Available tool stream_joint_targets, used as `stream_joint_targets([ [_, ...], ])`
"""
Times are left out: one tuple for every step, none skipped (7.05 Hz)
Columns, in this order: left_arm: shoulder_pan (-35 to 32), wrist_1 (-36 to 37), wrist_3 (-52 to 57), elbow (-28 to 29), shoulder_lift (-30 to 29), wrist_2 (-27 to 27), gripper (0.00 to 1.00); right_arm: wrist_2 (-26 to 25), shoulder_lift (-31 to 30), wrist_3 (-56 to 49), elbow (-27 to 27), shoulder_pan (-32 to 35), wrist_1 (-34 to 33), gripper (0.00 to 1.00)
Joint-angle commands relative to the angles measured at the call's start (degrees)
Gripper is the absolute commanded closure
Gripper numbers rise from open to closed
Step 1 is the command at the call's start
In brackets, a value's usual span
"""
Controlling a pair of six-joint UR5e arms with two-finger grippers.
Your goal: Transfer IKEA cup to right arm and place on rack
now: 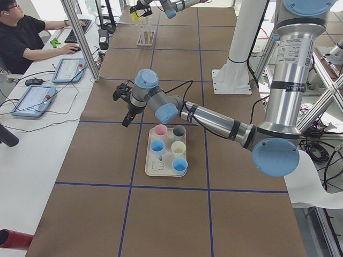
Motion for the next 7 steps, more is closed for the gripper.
stream_joint_targets([
  [0.0, 0.0, 0.2, 0.2, 0.0, 0.0, 0.00, -0.4, -1.2, 0.6, -0.1, -0.3, 0.3, 0.57],
  [0.0, 0.0, 0.2, 0.2, 0.0, 0.0, 0.00, -0.5, -1.2, 1.0, -0.4, -1.0, 0.4, 0.56],
  [0.0, -0.1, 0.2, 0.2, 0.0, 0.0, 0.00, -0.5, -1.2, 1.3, -0.5, -1.4, 0.5, 0.55],
  [0.0, 0.0, 0.4, 0.3, 0.0, 0.0, 0.00, -0.7, -1.2, 1.9, -0.5, -2.0, 0.5, 0.55],
  [0.0, 0.0, 0.4, 0.3, 0.0, 0.0, 0.00, -0.9, -1.3, 2.1, -0.6, -2.4, 0.5, 0.50],
  [0.0, 0.0, 0.4, 0.3, 0.0, 0.0, 0.00, -1.2, -1.3, 1.9, -1.3, -2.9, 0.6, 0.37],
  [0.0, 0.0, 0.4, 0.3, 0.0, 0.0, 0.00, -2.0, -1.3, 1.4, -1.6, -3.6, 0.6, 0.27],
])
